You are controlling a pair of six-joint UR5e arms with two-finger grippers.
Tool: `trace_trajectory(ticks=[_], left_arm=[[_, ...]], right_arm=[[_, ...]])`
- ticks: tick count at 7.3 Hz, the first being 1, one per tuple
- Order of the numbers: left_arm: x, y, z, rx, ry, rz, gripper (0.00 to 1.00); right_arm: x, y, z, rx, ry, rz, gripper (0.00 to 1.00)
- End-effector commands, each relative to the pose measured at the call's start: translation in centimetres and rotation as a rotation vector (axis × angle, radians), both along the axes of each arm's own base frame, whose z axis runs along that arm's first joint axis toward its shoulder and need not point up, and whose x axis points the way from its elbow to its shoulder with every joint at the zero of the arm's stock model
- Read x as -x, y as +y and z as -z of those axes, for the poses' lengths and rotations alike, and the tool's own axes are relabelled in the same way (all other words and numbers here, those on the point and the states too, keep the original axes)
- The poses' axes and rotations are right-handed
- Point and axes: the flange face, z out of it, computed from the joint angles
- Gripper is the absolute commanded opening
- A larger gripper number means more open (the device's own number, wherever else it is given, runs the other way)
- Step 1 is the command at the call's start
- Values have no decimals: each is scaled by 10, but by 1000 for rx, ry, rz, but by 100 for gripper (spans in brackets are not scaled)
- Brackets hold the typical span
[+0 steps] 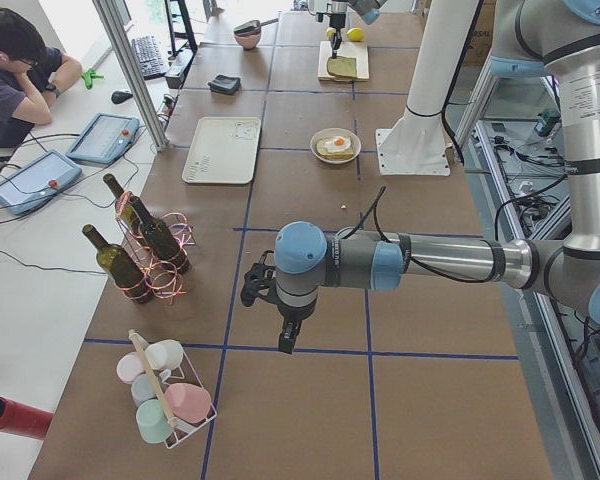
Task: Make sandwich and place on tray
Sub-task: 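Carry the bread slice with the right gripper over the egg toast plate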
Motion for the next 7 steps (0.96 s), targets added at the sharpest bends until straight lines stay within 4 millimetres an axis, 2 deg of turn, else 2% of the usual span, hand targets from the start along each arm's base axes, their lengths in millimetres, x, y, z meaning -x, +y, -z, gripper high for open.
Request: trace_trajectory(ticks=[1,2,3,4,5,6,7], left_arm=[[1,1,-1,3,0,2,100],[1,1,-1,3,0,2,100],[1,1,-1,3,0,2,100],[1,2,-2,4,0,2,100],[1,2,-2,6,0,2,100],[1,2,-2,6,0,3,100],[1,2,-3,7,0,3,100]], right_arm=[[32,-34,63,11,-114,-22,0],[56,-56,97,-27,-153,-13,0],[98,-72,139,-26,-180,24,0],[148,-83,195,25,-219,46,0],[183,-89,239,40,-221,73,0],[223,-81,279,23,-230,88,0],[261,-64,302,9,-222,73,0]])
